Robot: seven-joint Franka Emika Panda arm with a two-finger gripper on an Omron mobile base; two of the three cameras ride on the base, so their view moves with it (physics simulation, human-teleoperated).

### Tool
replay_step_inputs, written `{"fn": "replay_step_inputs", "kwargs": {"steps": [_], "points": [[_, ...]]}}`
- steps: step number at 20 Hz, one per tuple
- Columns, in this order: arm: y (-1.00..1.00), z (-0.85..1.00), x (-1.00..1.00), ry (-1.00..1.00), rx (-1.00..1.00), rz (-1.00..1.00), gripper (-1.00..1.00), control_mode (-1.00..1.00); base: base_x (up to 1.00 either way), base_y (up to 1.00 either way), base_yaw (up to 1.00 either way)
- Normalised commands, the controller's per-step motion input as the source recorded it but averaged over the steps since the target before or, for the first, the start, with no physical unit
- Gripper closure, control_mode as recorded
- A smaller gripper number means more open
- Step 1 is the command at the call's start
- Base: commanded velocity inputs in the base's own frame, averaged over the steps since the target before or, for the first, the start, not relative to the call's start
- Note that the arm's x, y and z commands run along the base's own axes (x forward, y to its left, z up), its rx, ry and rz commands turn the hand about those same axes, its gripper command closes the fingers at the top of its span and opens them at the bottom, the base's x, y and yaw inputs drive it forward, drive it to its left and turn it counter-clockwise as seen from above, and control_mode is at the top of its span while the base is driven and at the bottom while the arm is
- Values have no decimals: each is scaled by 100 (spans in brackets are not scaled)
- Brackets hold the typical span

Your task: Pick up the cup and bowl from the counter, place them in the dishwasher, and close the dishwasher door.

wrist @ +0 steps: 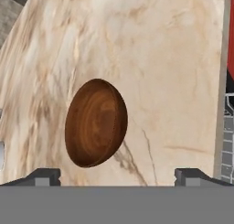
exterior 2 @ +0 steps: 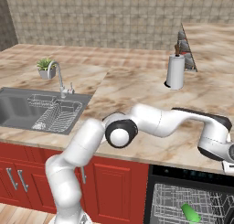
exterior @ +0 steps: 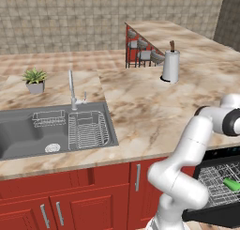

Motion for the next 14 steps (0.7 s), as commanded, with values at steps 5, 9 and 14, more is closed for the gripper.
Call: {"fn": "replay_step_inputs", "kwargs": {"steps": [5,9,14], "points": [[-23,-1,31,0,5,0,-100,-100,0,0,0],[-12,-5,39,1,5,0,-100,-100,0,0,0],[-3,-21,33,3,4,0,-100,-100,0,0,0]]}}
